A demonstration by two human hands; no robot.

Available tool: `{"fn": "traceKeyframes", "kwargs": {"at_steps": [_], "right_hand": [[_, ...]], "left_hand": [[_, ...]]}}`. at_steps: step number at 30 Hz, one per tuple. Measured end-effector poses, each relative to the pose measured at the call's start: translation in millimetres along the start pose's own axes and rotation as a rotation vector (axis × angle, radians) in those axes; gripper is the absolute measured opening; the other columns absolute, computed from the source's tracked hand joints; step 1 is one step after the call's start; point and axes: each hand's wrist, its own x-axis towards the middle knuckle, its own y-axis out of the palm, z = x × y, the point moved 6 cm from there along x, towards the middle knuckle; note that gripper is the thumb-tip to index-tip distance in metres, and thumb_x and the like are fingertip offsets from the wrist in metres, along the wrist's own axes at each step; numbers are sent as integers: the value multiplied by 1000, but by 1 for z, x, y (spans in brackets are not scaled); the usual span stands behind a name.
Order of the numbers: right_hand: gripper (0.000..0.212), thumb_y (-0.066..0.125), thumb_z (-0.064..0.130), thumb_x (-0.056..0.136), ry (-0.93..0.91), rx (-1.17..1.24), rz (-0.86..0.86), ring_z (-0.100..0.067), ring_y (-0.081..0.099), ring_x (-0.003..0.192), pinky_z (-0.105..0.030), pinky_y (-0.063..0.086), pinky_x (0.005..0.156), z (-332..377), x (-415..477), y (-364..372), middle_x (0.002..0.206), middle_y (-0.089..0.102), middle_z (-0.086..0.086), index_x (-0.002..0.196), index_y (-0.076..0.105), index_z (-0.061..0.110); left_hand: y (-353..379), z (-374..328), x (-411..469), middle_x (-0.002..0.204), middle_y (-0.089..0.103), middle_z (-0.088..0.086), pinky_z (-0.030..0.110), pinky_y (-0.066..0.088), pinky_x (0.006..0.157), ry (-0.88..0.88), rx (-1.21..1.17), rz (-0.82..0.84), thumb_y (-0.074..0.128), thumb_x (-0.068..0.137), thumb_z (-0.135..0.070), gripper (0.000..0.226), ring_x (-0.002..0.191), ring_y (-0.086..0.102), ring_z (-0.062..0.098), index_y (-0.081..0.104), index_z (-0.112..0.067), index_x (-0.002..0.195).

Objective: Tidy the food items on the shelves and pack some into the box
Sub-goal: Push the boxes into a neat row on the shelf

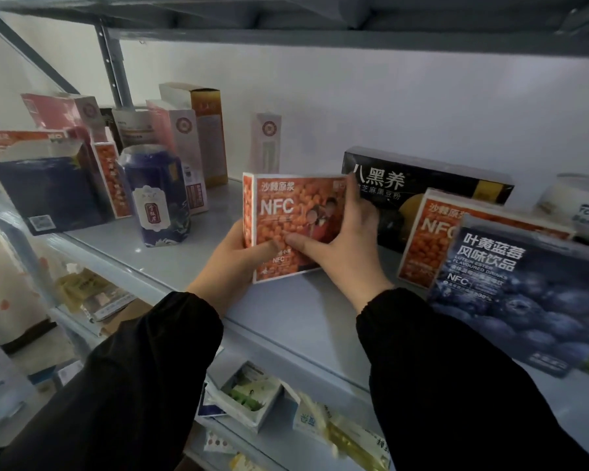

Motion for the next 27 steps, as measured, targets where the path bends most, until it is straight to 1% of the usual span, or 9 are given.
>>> {"fn": "traceKeyframes", "kwargs": {"at_steps": [3, 5, 9, 12, 15, 17, 23, 25, 27], "right_hand": [[124, 85, 62, 72, -136, -306, -30, -25, 5, 158, -43, 16, 129, 15, 0, -5, 169, 2, -4, 164, 5, 41], [116, 83, 63, 74, -206, -443, -16, -29, 0, 159, -52, 13, 130, 25, -3, -4, 171, 6, -5, 164, 16, 34], [97, 87, 54, 72, -302, -505, -134, -38, 20, 154, -58, 23, 126, 40, -16, -7, 155, 38, -15, 151, 43, 18], [90, 85, 54, 73, -335, -646, -141, -39, 30, 147, -55, 28, 122, 48, -29, -12, 147, 41, -19, 148, 47, 21], [65, 73, 58, 76, -312, -852, -144, -30, 51, 128, -39, 43, 102, 58, -29, -17, 130, 51, -6, 132, 56, 31], [49, 58, 63, 75, -284, -1076, -151, -21, 59, 113, -30, 34, 77, 65, -27, -19, 113, 56, 6, 117, 58, 37], [58, 59, 58, 75, -112, -1104, -7, -25, 56, 107, -29, 34, 66, 46, -31, -25, 115, 54, 3, 128, 50, 38], [78, 74, 60, 77, -81, -1067, -6, -28, 50, 124, -40, 51, 85, 49, -53, -41, 137, 49, -1, 142, 34, 44], [91, 85, 51, 76, -35, -1004, -2, -33, 45, 132, -52, 51, 96, 51, -83, -61, 145, 44, -8, 142, 22, 42]], "left_hand": [[-6, 5, 4, 118, 75, 15, 55, 58, 97, 1, 57, -81, 76, 75, -9, 55, 109, 73, 35, 61, -13, 128], [-9, 8, 5, 117, 75, 16, 59, 56, 99, -27, 111, -116, 79, 66, -19, 66, 109, 73, 36, 62, -11, 129], [-7, 8, 3, 111, 77, 11, 60, 57, 97, -73, 172, -112, 79, 60, -25, 67, 104, 75, 33, 63, -17, 125], [-3, 3, 0, 105, 79, 6, 57, 58, 97, -81, 221, -43, 79, 60, -23, 64, 100, 76, 27, 64, -18, 121], [6, -2, -5, 105, 78, 10, 56, 57, 99, -88, 225, 59, 78, 63, -22, 48, 99, 74, 24, 70, -30, 109], [11, -4, -10, 108, 76, 14, 55, 55, 102, -107, 218, 140, 76, 62, -26, 39, 100, 73, 26, 75, -40, 99], [22, -1, -11, 114, 77, 0, 55, 52, 104, -117, 333, 300, 77, 60, -42, 61, 107, 73, 23, 67, -35, 120], [35, 5, -10, 113, 77, -4, 53, 53, 104, -128, 413, 357, 75, 60, -46, 67, 107, 73, 21, 63, -34, 125], [56, 11, -14, 116, 76, -7, 51, 53, 104, -153, 482, 414, 74, 60, -53, 72, 109, 71, 18, 61, -34, 129]]}}
